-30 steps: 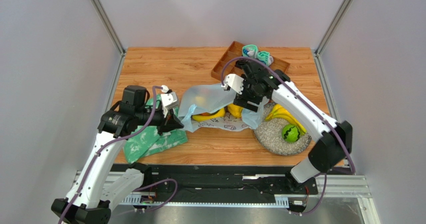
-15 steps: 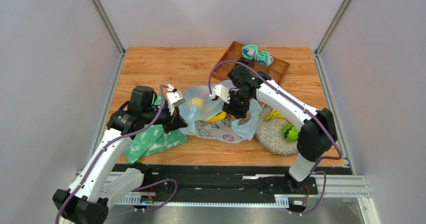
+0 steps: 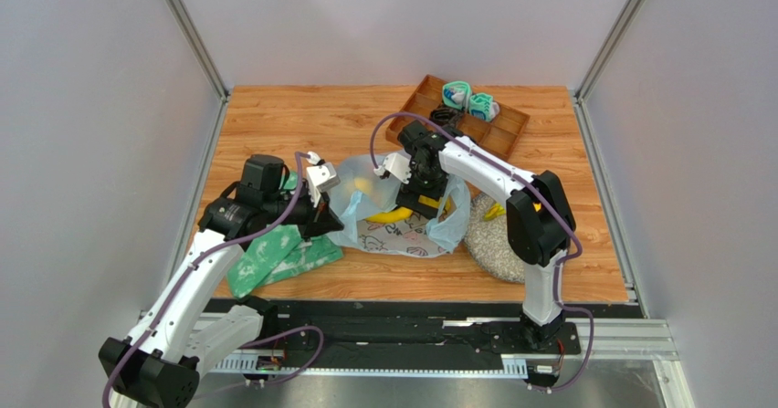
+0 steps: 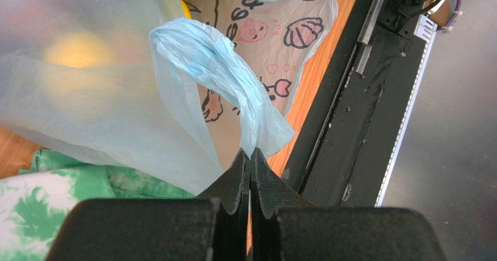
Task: Take the fake fruits out of the plastic bag
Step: Take out the fake fruit from the plastic bag.
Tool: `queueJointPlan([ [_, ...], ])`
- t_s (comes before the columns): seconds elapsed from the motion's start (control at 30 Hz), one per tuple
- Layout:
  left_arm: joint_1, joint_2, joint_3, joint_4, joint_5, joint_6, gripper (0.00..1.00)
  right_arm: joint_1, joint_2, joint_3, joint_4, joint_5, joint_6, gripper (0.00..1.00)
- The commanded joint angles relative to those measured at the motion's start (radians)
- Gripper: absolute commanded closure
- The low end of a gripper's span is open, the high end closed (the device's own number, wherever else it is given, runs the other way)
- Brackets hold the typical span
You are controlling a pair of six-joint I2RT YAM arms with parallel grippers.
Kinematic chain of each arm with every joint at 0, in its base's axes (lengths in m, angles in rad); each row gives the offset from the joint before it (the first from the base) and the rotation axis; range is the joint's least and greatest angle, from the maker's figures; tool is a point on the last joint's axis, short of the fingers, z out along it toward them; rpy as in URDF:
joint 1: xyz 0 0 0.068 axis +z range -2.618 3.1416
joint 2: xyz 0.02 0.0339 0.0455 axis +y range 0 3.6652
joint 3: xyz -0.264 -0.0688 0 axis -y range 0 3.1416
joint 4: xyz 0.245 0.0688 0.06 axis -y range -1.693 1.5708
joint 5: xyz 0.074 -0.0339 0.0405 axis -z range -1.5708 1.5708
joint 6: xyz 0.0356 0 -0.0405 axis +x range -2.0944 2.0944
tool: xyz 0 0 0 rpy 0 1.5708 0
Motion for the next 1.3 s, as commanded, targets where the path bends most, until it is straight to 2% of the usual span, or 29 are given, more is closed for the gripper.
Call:
queueJointPlan([
  [0.0,-0.002,0.010,0.015,0.025,0.015,-0.001,1.00,-0.005,0.030,0.050,0.010,0.054,0.065,0.04],
  [0.27,-0.002,0.018,0.025,0.022,0.018,-0.010,1.00,-0.010,0.112,0.099,-0.007,0.066,0.135,0.00],
  [0.43,-0.001,0.021,0.035,0.020,0.018,-0.008,1.00,-0.010,0.146,0.133,-0.015,0.129,0.167,0.00],
  [0.63,-0.001,0.021,0.042,0.017,0.015,-0.004,1.00,-0.010,0.126,0.131,-0.024,0.109,0.163,0.23],
  [0.8,0.001,0.017,0.036,0.017,0.016,-0.001,1.00,0.005,0.035,0.130,-0.045,0.083,0.146,0.45],
  [0.83,0.001,0.017,0.035,0.019,0.018,-0.002,1.00,0.009,0.016,0.124,-0.055,0.037,0.135,0.48],
  [1.13,0.001,0.015,0.053,0.048,0.013,-0.010,1.00,0.028,-0.228,0.047,-0.191,-0.183,0.025,0.52],
  [1.27,0.001,0.029,0.073,0.059,0.013,-0.013,1.00,0.030,-0.357,-0.007,-0.191,-0.233,-0.006,0.52],
])
